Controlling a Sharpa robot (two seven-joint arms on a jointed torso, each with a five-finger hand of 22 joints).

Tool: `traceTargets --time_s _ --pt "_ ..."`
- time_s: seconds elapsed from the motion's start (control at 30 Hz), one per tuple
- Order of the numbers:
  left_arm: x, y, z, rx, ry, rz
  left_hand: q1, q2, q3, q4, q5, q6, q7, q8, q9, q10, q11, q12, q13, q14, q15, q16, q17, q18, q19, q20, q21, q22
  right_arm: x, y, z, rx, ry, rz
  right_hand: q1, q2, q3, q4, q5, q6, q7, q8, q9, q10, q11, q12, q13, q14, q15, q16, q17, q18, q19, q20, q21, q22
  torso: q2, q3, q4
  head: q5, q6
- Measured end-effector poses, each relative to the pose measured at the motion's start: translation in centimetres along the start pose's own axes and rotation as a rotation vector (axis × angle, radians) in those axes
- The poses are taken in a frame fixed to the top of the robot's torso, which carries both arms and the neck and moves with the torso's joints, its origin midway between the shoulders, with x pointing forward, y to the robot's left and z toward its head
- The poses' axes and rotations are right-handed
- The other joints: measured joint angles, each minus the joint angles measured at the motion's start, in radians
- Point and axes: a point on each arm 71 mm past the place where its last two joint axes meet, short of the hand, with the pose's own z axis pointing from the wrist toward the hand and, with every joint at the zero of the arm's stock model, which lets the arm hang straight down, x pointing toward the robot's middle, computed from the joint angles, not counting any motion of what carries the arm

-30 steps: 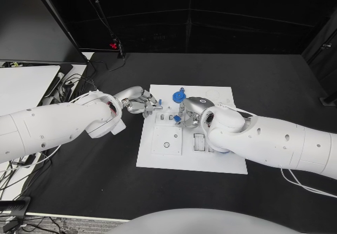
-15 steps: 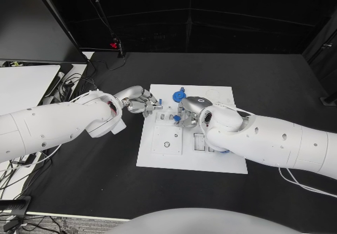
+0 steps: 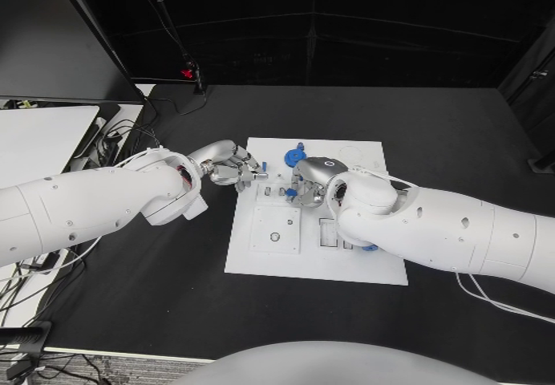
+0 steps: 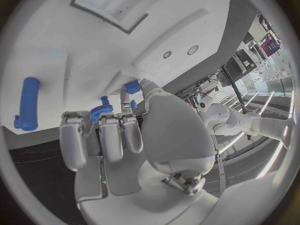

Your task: Assemble the parts on the task board

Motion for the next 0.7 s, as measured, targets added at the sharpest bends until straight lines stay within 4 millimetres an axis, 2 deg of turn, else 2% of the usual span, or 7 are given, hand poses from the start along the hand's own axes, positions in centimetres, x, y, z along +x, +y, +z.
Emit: traceTargets --time_s 0.1,0.2,0.37,0.63,0.7 --pt "0.00 0.00 0.00 0.000 0.000 0.000 0.000 0.000 0.000 0.000 0.000 0.000 0.000 0.000 0.000 0.000 0.000 0.000 0.000 0.000 0.000 0.000 0.000 0.000 0.000 0.000 0.000 0.000 -0.02 0.02 0.05 0.001 0.002 -0.003 0.004 0.004 0.007 -0.011 0.000 0.000 0.000 0.001 0.000 0.000 0.000 0.000 0.000 0.000 0.000 0.000 0.000 0.000 0.000 0.000 0.000 0.000 0.000 0.0000 0.0000 0.000 -0.001" --pt "0.00 0.00 0.01 0.000 0.000 0.000 0.000 0.000 0.000 0.000 0.000 0.000 0.000 0.000 0.000 0.000 0.000 0.000 0.000 0.000 0.000 0.000 0.000 0.000 0.000 0.000 0.000 0.000 -0.03 0.02 0.09 0.002 0.003 -0.005 0.020 0.019 0.016 -0.031 0.000 0.000 0.000 0.003 -0.002 0.000 0.000 0.000 0.000 0.000 0.000 0.000 0.000 0.000 0.000 0.000 0.000 0.000 0.000 -0.0001 0.0000 0.001 -0.001" --pt "0.01 -0.01 0.02 0.000 0.000 0.000 0.000 0.000 0.000 0.000 0.000 0.000 0.000 0.000 0.000 0.000 0.000 0.000 0.000 0.000 0.000 0.000 0.000 0.000 0.000 0.000 0.000 0.000 -0.06 0.05 0.12 0.001 0.006 -0.009 0.061 0.023 0.040 -0.069 0.000 -0.002 -0.002 0.005 -0.009 0.000 0.000 0.000 0.000 0.000 0.000 0.000 0.000 0.000 0.000 0.000 0.000 0.000 0.000 0.0001 0.0000 0.001 -0.002" --pt "0.00 0.01 0.01 -0.001 0.000 0.000 0.000 0.000 0.000 0.000 0.000 0.000 0.000 0.000 0.000 0.000 0.000 0.000 0.000 0.000 0.000 0.000 0.000 0.000 0.000 0.000 0.000 0.000 -0.10 0.08 0.15 0.000 0.010 -0.017 0.068 0.018 0.036 -0.079 -0.005 -0.002 -0.002 0.000 -0.017 0.000 0.000 0.000 0.000 0.000 0.000 0.000 0.000 0.000 0.000 0.000 0.000 0.000 0.000 0.0002 -0.0010 0.001 -0.004" --pt "-0.01 0.01 0.00 -0.001 0.000 0.000 0.000 0.000 0.000 0.000 0.000 0.000 0.000 0.000 0.000 0.000 0.000 0.000 0.000 0.000 0.000 0.000 0.000 0.000 0.000 0.000 0.000 0.000 -0.12 0.08 0.15 -0.001 0.011 -0.019 0.060 0.009 0.034 -0.082 -0.005 -0.011 0.007 -0.012 -0.022 -0.001 0.001 0.000 0.000 0.000 0.000 0.000 0.000 0.000 0.000 0.000 0.000 0.000 0.000 0.0002 -0.0011 0.001 -0.004"
